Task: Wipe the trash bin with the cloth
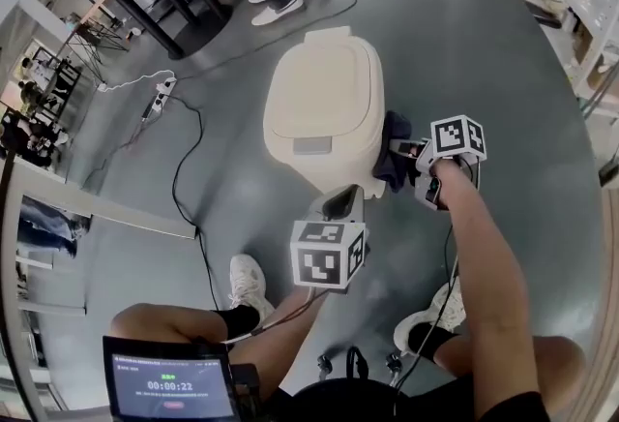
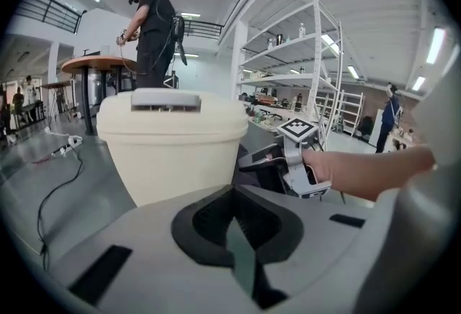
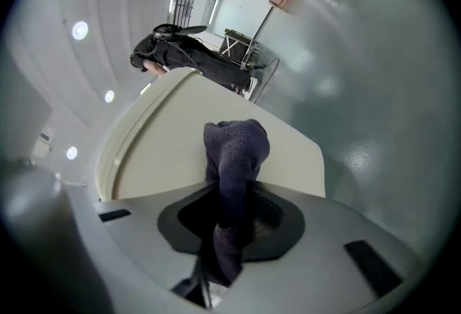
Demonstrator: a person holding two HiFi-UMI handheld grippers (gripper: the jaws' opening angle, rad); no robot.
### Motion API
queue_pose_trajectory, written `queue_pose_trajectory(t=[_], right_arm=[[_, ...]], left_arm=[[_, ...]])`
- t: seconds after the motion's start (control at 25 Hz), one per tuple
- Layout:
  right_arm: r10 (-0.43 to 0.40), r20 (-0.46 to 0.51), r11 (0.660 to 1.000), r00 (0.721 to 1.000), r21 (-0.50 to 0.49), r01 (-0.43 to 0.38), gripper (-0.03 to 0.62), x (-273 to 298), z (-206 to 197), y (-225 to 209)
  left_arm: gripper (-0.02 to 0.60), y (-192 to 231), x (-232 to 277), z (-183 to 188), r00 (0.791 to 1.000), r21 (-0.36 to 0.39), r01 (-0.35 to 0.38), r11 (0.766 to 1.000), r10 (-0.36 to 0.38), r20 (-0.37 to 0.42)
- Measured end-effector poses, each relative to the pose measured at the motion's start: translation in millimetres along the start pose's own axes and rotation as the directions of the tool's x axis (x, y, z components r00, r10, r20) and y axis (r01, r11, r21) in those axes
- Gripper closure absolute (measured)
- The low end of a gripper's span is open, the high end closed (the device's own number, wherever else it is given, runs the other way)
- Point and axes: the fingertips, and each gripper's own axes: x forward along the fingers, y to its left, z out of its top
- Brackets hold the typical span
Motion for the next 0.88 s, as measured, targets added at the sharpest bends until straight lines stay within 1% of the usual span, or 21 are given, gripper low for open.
queue_pose_trajectory(t=[0.12,0.2,0.4,0.48,0.64,0.88], right_arm=[[-0.03,-0.032,0.999,0.999,-0.031,0.029,0.52,11,-6,-23],[-0.041,-0.041,0.999,0.998,-0.026,0.04,0.52,17,-10,-37],[-0.08,-0.061,0.997,0.995,-0.005,0.079,0.52,33,-15,-75],[-0.088,-0.072,0.996,0.994,0.005,0.089,0.52,44,-16,-91],[-0.119,-0.097,0.993,0.988,0.002,0.119,0.52,52,-20,-115],[-0.146,-0.11,0.989,0.983,0.019,0.149,0.52,50,-32,-125]], left_arm=[[0.584,5,19,-21,0.999,-0.024,-0.002,1.0,0.001,-0.036],[0.583,7,31,-36,0.998,-0.034,-0.008,0.999,0.005,-0.067],[0.584,18,58,-70,0.99,-0.089,-0.023,0.996,0.01,-0.144],[0.584,25,74,-81,0.987,-0.113,-0.017,0.993,-0.002,-0.162],[0.584,17,86,-83,0.985,-0.156,0.027,0.987,-0.053,-0.166],[0.584,10,85,-95,0.977,-0.138,0.03,0.99,-0.058,-0.204]])
